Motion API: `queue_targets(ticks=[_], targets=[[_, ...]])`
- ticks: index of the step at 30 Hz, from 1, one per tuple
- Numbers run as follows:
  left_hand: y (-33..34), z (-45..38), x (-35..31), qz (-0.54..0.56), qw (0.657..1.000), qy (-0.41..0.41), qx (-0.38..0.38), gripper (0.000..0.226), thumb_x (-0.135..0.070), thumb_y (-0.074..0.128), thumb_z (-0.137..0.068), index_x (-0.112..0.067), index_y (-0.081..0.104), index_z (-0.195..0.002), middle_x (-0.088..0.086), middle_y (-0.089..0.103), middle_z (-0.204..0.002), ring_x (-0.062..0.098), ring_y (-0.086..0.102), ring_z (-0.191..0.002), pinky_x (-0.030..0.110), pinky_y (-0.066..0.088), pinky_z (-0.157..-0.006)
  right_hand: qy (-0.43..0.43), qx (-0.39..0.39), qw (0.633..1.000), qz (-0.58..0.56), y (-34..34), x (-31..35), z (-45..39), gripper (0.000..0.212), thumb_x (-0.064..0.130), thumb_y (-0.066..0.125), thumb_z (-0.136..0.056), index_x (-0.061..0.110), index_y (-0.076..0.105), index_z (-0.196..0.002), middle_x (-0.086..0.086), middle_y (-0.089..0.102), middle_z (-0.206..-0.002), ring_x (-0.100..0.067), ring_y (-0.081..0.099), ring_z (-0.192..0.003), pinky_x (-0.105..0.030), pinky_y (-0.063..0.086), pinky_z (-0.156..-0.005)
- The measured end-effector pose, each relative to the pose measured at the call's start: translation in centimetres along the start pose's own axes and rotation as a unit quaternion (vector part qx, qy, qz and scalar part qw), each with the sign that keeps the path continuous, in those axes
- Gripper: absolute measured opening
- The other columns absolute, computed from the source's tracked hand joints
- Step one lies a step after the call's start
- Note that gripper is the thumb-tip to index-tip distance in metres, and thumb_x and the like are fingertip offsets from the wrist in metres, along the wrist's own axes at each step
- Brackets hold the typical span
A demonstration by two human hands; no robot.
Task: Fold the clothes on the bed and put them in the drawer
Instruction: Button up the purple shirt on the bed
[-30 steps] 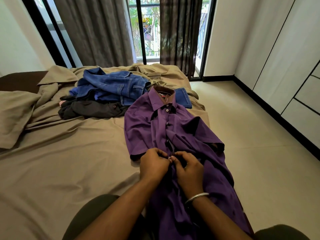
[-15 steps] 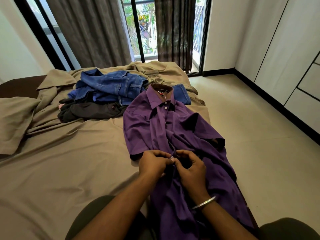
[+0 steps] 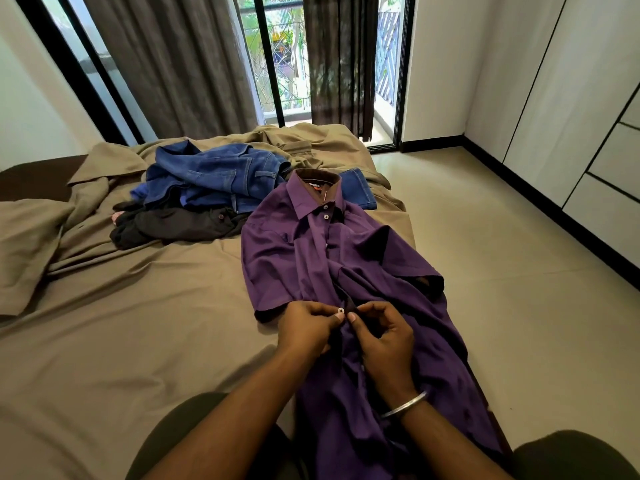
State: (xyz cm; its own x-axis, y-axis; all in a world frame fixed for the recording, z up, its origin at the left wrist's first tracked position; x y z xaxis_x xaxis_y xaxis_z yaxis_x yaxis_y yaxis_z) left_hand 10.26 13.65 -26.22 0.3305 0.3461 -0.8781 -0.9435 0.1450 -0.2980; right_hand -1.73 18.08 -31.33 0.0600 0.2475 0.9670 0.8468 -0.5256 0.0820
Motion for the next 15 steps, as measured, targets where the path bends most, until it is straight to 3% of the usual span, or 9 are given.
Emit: queue_targets(ticks=[3,6,11,15], targets=[[-0.1,0.1,-0.2,-0.010,1.000,0.004,-0.003,0.011,-0.018,0.085,-0.077,-0.018,0.076,-0.071,0.006,0.073,-0.069,0.021,0.067,-0.067,0.033,0.058,-0.064,0.010,-0.020,1.000,-0.018,-0.1,-0.1,-0.1,0.022,0.000,0.077,-0.080,0.017,0.065,-0.086,0.001,0.072,-0.083,-0.017,0.071,-0.081,-0.027,0.057,-0.075],[-0.1,0.3,-0.4,-0.026,0.999,0.025,-0.002,0.011,-0.017,0.085,-0.076,-0.020,0.076,-0.070,0.005,0.075,-0.071,0.025,0.073,-0.073,0.033,0.059,-0.067,0.015,-0.012,1.000,-0.003,-0.1,-0.3,-0.1,0.021,0.003,0.077,-0.081,0.018,0.064,-0.086,0.001,0.072,-0.082,-0.016,0.071,-0.081,-0.028,0.058,-0.075],[0.1,1.0,-0.9,-0.070,0.994,0.080,-0.008,0.004,-0.022,0.081,-0.081,-0.022,0.078,-0.079,0.000,0.072,-0.065,0.010,0.061,-0.051,0.026,0.055,-0.057,0.018,0.002,1.000,0.007,-0.1,-0.3,0.0,0.021,0.001,0.076,-0.081,0.017,0.063,-0.085,0.002,0.072,-0.082,-0.013,0.071,-0.081,-0.025,0.057,-0.074],[0.1,1.0,-0.9,-0.095,0.991,0.096,-0.018,0.003,-0.023,0.079,-0.083,-0.022,0.078,-0.081,-0.004,0.072,-0.066,0.008,0.063,-0.054,0.028,0.058,-0.063,0.022,-0.005,1.000,-0.010,-0.3,-0.4,0.0,0.020,0.000,0.076,-0.081,0.013,0.062,-0.086,-0.003,0.072,-0.083,-0.017,0.072,-0.082,-0.029,0.058,-0.075]])
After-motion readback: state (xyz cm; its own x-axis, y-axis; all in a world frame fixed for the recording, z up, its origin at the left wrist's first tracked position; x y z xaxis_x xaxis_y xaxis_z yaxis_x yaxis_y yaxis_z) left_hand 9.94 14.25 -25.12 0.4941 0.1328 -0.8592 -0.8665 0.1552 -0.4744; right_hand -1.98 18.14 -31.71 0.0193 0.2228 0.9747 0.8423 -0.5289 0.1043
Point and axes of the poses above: each hand's wrist, its own z-axis away from the middle knuckle, its own y-axis out of the palm, x = y × z, the point moved 2 cm from there along -z, towards the middle knuckle
